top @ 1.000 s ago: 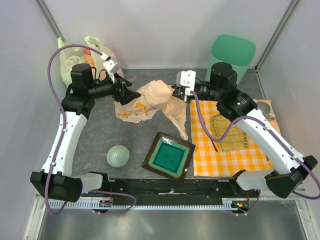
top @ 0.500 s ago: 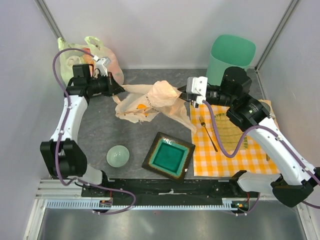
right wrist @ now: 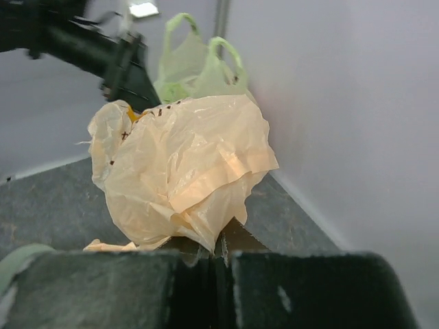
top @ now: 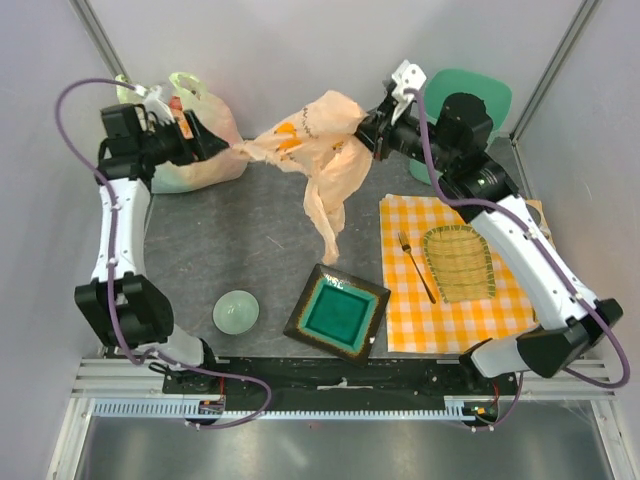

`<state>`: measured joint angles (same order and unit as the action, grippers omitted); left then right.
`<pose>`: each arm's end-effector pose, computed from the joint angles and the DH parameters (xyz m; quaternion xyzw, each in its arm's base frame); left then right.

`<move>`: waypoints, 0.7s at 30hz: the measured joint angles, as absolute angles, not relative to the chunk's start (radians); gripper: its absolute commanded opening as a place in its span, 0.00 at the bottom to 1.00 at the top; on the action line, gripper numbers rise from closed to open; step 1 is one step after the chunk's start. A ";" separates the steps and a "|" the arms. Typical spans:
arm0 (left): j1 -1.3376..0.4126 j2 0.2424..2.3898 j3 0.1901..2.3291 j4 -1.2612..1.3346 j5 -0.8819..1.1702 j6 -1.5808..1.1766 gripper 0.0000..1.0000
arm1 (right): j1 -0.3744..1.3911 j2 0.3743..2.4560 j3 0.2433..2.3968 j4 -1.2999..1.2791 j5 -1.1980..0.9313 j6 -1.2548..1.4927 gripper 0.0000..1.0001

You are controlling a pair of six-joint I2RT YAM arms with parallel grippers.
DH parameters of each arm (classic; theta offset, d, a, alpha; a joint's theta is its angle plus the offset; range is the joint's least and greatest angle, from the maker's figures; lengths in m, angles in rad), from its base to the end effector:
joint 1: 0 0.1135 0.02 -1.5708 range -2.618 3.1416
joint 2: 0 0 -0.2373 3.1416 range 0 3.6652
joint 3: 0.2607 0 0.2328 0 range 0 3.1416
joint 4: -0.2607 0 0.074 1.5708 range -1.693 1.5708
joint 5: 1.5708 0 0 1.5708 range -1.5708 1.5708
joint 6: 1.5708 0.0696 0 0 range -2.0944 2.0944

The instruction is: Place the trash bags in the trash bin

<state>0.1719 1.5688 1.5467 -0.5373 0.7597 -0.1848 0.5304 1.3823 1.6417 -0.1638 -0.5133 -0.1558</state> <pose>0.3542 0.0128 0.3398 0.0326 0.8315 -0.3273 0.4478 0.2515 0.1871 0.4751 -0.3957 0.5494 0.3010 0.6715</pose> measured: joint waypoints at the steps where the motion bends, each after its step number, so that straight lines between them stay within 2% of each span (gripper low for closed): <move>1: 0.189 1.555 1.574 -0.514 0.749 -0.187 0.90 | 0.519 1.411 1.660 -0.162 -0.479 -0.101 0.00; 4: 0.215 1.462 1.583 -0.421 0.690 -0.207 0.89 | 0.503 1.466 1.673 -0.163 -0.348 0.041 0.00; 8: 0.188 1.225 1.441 -0.273 0.635 -0.265 0.89 | 0.502 1.517 1.673 -0.173 -0.154 0.218 0.00; 12: 0.011 1.100 1.338 -0.221 0.648 -0.269 0.91 | 0.501 1.539 1.671 -0.164 -0.034 0.356 0.00; 15: -0.159 1.093 1.288 -0.222 0.687 -0.268 0.93 | 0.501 1.538 1.660 -0.113 -0.006 0.425 0.00; 21: -0.283 1.193 1.269 -0.294 0.668 -0.221 0.95 | 0.502 1.538 1.653 -0.045 0.002 0.505 0.00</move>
